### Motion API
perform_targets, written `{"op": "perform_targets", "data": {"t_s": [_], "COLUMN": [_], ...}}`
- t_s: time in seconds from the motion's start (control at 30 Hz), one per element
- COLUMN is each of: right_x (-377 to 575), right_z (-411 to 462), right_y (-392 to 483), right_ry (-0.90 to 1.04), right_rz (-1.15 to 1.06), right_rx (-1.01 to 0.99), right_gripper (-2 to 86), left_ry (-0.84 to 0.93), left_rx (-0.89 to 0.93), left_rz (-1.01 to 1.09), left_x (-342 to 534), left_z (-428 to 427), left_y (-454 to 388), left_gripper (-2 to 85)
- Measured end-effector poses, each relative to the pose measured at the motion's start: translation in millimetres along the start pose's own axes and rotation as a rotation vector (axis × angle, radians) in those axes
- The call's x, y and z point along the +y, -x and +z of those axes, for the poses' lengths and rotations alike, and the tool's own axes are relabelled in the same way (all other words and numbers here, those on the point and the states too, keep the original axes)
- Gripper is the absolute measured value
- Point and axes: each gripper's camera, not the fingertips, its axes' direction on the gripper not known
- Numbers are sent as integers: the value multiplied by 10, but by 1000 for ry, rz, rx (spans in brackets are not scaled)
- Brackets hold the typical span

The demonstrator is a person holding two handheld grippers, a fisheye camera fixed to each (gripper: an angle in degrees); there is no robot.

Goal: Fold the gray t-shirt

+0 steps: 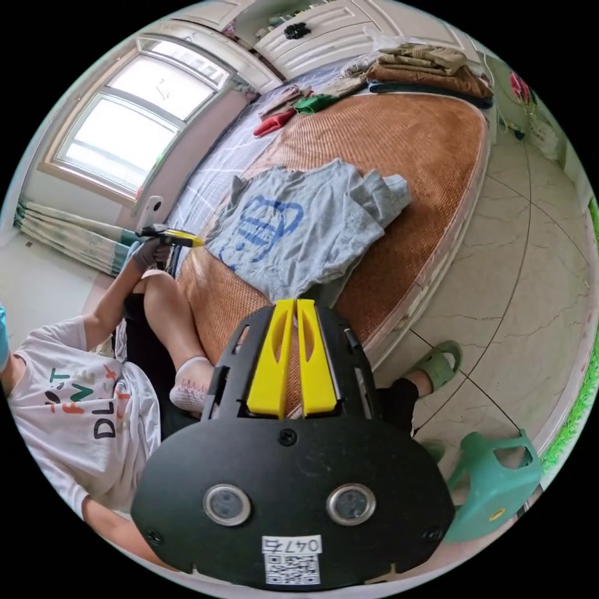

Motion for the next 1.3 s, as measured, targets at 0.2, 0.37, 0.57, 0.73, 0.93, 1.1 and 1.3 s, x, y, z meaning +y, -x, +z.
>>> {"op": "perform_targets", "data": {"t_s": [0.2,0.37,0.57,0.73,0.93,1.1,1.3], "right_x": [71,217,352,528,604,623,657], "right_z": [-713,-1234,-941,-917,-919,-881,-845], "right_y": [161,256,-17,-178,-314,-435,-563], "right_ry": [-293,-446,-321,-347,-284,-261,-234], "right_rz": [-123,-200,-118,-65,-55,-51,-52], "right_rx": [-67,-58,-74,-103,-65,-70,-81], "right_gripper": [-10,-10,-10,-10,-10,-10,-9], "left_ry": [-421,-529,-79,0,57,63,13], "left_rx": [224,92,118,27,-3,-17,10], "left_rz": [77,-26,-39,-56,-109,-150,-158], "left_x": [141,238,-534,-1062,-1507,-1591,-1527], "left_z": [-769,-1271,-191,263,546,686,706], "left_y": [-141,-274,-749,-1113,-1218,-1247,-1251], "left_gripper": [-9,-1,62,61,61,60,64]}}
